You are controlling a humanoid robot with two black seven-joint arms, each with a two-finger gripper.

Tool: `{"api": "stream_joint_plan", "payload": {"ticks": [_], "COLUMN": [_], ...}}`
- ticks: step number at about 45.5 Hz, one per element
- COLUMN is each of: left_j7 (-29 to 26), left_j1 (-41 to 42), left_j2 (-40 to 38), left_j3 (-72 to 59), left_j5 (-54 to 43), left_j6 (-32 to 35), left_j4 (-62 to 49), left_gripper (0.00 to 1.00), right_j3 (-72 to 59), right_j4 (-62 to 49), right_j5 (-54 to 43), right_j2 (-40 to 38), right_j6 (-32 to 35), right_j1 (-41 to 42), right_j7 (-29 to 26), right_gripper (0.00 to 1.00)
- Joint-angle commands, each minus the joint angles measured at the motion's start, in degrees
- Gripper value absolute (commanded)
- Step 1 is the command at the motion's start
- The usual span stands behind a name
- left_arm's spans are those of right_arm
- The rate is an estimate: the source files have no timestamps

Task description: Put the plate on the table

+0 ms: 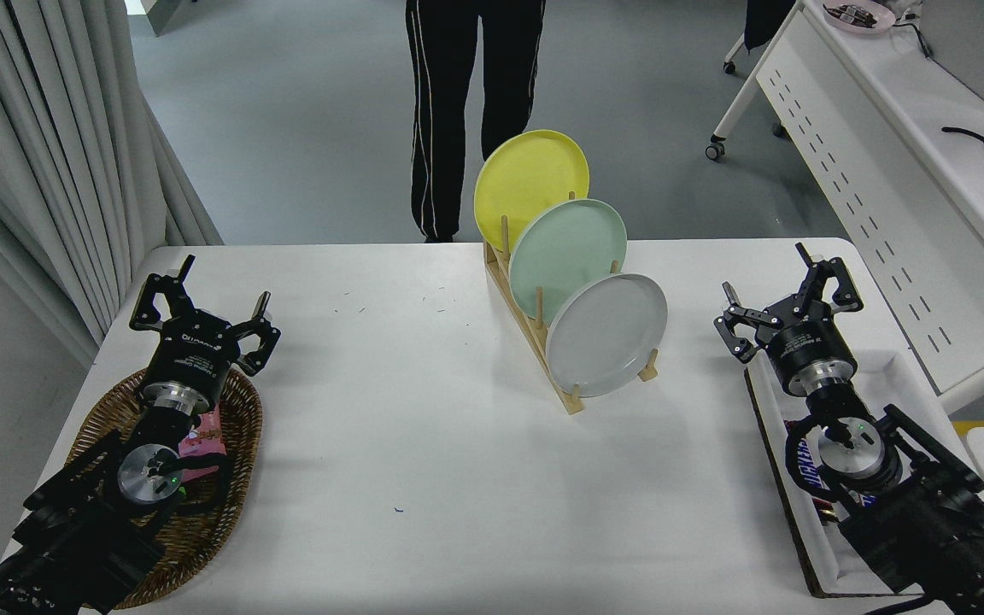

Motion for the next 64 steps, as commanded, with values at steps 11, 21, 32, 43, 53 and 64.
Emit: {"api": "stream_joint_plan", "payload": {"ticks": [11, 21, 32, 43, 53, 64], "left_j7": [-0.01, -0.01, -0.01, -0.01, -0.01, -0.01], "left_j1": [0.00, 0.00, 0.00, 0.00, 0.00, 0.00], "left_j2": [0.00, 0.00, 0.00, 0.00, 0.00, 0.00], "left_j3": [0.01, 0.01, 0.01, 0.01, 0.01, 0.01], "left_j5": [0.00, 0.00, 0.00, 0.00, 0.00, 0.00], "left_j6": [0.00, 0.00, 0.00, 0.00, 0.00, 0.00], "left_j4": [0.00, 0.00, 0.00, 0.00, 0.00, 0.00], "left_gripper": [1.00, 1.00, 1.00, 1.00, 1.00, 1.00], "right_j3": [-0.09, -6.85, -10.36, -33.55, -47.63, -56.76], "right_j4": [-0.12, -0.91, -0.38, 1.64, 8.75, 12.27], "right_j5": [-0.09, 0.61, 5.43, 25.29, 34.09, 34.09], "right_j2": [0.07, -1.43, -3.53, -9.51, -17.33, -19.79], "right_j6": [0.09, -0.09, -0.70, -0.88, -0.97, -1.23], "right_j1": [0.27, 0.88, 3.34, 11.07, 16.61, 21.88], "right_j7": [-0.09, -0.09, -0.26, -0.26, -0.26, -0.26], "right_gripper": [1.00, 1.00, 1.00, 1.00, 1.00, 1.00]}}
